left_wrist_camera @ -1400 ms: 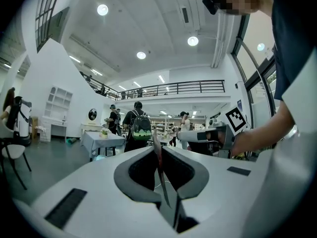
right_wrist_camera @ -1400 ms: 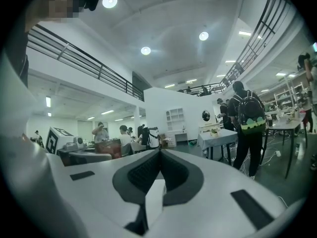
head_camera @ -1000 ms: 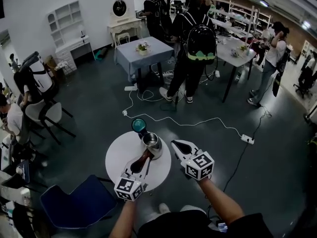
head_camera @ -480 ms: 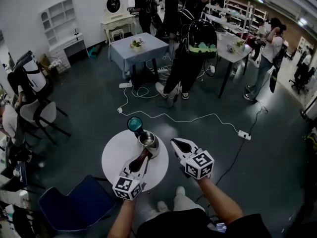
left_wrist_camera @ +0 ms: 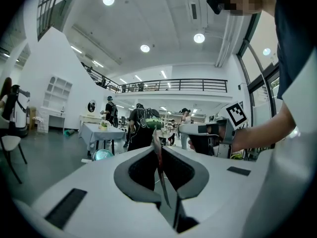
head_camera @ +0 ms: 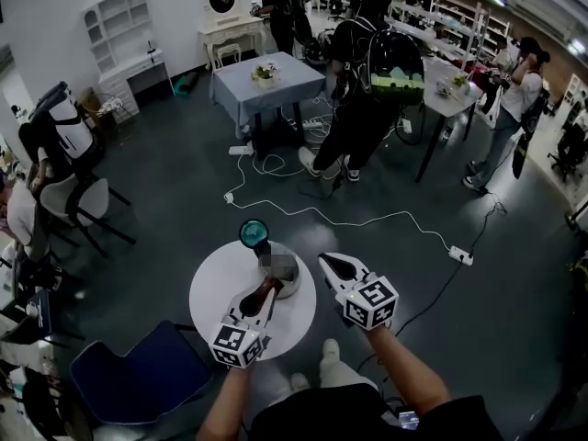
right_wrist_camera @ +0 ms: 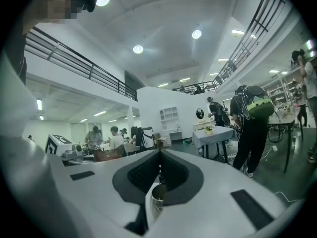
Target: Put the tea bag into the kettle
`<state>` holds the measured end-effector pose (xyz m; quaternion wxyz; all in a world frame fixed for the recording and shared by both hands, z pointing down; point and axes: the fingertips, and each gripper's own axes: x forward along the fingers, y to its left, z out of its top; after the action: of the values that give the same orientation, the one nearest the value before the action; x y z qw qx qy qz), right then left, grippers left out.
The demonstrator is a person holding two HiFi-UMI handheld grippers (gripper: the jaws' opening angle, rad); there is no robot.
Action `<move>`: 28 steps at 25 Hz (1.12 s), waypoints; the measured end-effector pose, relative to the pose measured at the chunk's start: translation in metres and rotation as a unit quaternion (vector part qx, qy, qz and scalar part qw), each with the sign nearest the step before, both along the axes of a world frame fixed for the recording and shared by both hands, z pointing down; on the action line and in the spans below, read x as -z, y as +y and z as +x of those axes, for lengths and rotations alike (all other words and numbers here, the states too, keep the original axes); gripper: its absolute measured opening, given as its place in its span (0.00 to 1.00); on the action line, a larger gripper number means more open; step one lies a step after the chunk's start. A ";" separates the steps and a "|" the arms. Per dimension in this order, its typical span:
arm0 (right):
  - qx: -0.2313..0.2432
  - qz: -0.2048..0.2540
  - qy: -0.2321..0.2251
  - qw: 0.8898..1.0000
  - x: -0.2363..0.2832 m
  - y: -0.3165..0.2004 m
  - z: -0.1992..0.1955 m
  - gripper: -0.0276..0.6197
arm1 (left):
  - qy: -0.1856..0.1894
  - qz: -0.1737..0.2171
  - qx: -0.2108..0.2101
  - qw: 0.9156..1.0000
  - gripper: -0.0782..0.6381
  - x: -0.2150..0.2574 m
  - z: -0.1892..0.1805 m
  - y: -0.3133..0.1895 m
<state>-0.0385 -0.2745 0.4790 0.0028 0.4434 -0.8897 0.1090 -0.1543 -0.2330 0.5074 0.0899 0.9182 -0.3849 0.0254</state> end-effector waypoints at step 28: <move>0.068 -0.039 -0.019 0.997 -0.039 -0.172 0.031 0.07 | -0.082 -0.041 0.053 0.994 0.16 -0.056 0.028 -0.164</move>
<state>-0.0071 -0.4466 0.5181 0.0106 0.3790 -0.9129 0.1510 -0.1262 -0.3968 0.5630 0.0972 0.8867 -0.4381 0.1112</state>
